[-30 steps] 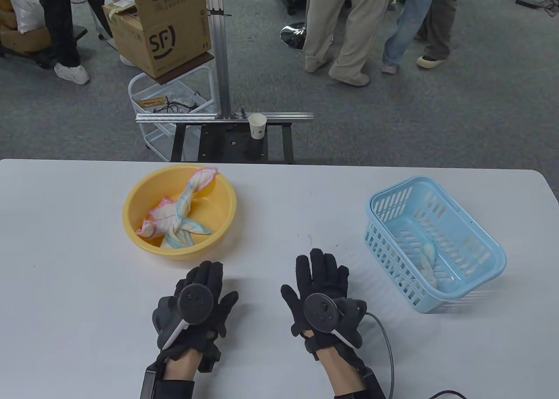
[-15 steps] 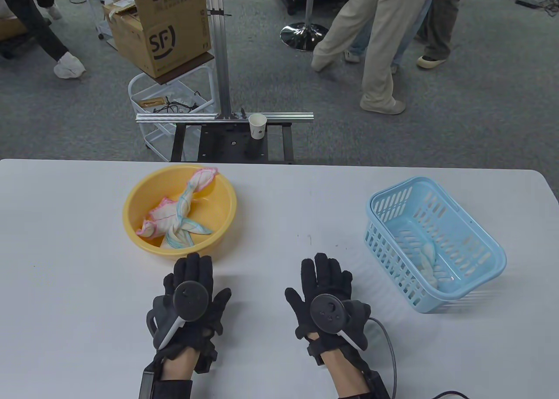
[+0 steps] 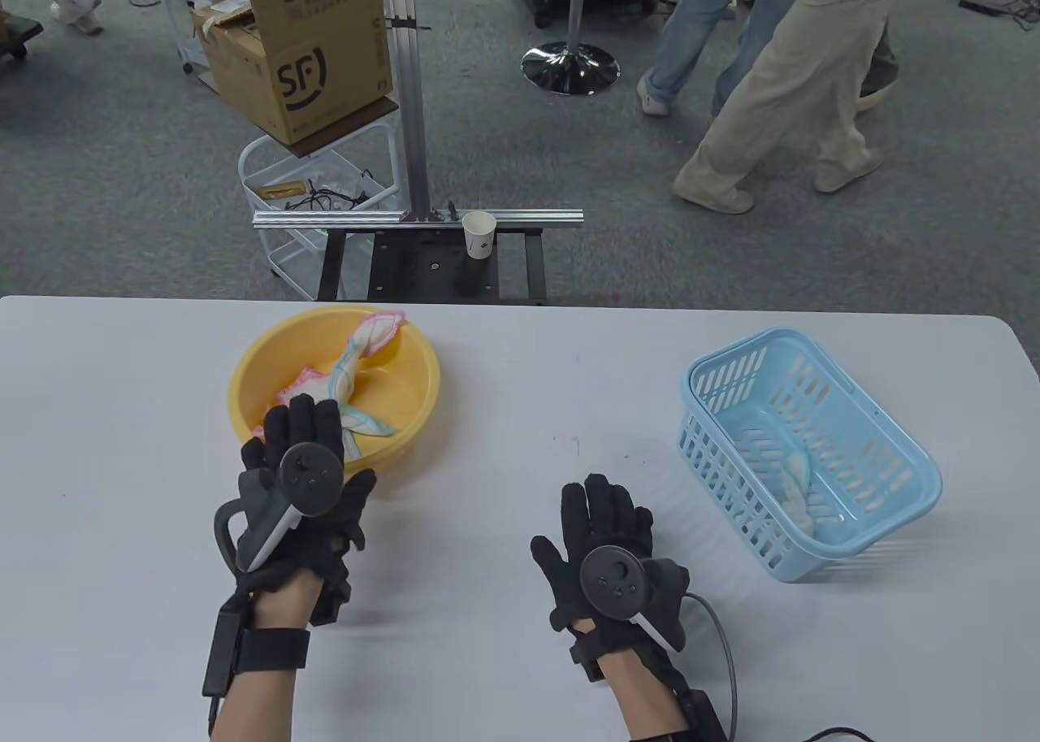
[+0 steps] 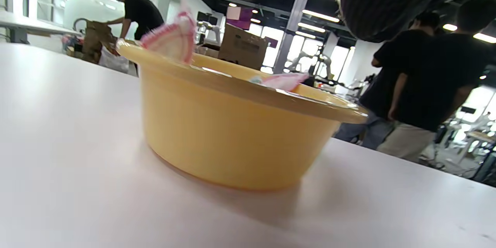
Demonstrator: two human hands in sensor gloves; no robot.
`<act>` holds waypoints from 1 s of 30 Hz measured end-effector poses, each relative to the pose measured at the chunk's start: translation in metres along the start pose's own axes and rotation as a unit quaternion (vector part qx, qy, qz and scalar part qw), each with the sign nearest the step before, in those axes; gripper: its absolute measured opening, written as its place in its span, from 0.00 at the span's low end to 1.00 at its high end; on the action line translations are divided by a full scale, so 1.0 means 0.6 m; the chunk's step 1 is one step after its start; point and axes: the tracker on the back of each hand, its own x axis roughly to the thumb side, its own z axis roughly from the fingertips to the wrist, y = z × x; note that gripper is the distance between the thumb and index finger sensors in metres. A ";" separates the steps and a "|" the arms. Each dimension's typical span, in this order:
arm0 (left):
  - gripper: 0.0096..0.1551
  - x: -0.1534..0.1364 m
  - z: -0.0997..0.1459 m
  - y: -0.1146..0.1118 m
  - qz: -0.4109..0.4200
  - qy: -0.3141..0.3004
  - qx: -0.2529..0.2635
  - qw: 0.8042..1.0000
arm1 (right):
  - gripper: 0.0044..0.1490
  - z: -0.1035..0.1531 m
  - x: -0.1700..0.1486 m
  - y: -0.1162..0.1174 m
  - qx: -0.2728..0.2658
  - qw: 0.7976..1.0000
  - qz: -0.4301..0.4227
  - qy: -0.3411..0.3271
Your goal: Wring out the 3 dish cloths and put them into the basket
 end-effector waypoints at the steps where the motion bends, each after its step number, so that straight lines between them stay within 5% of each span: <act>1: 0.61 -0.009 -0.013 0.008 -0.008 0.011 -0.001 1.000 | 0.50 0.000 -0.001 -0.001 -0.001 1.000 -0.001 0.001; 16: 0.51 -0.077 -0.134 -0.004 -0.087 0.094 -0.070 0.989 | 0.50 -0.001 -0.007 0.001 0.004 1.000 0.021 0.009; 23: 0.27 -0.091 -0.140 0.004 -0.104 0.074 -0.007 0.992 | 0.48 -0.003 -0.008 0.002 0.003 1.000 0.018 0.009; 30: 0.26 -0.080 -0.115 0.040 -0.066 0.057 0.022 0.996 | 0.48 -0.004 -0.007 0.005 0.007 1.000 0.018 0.006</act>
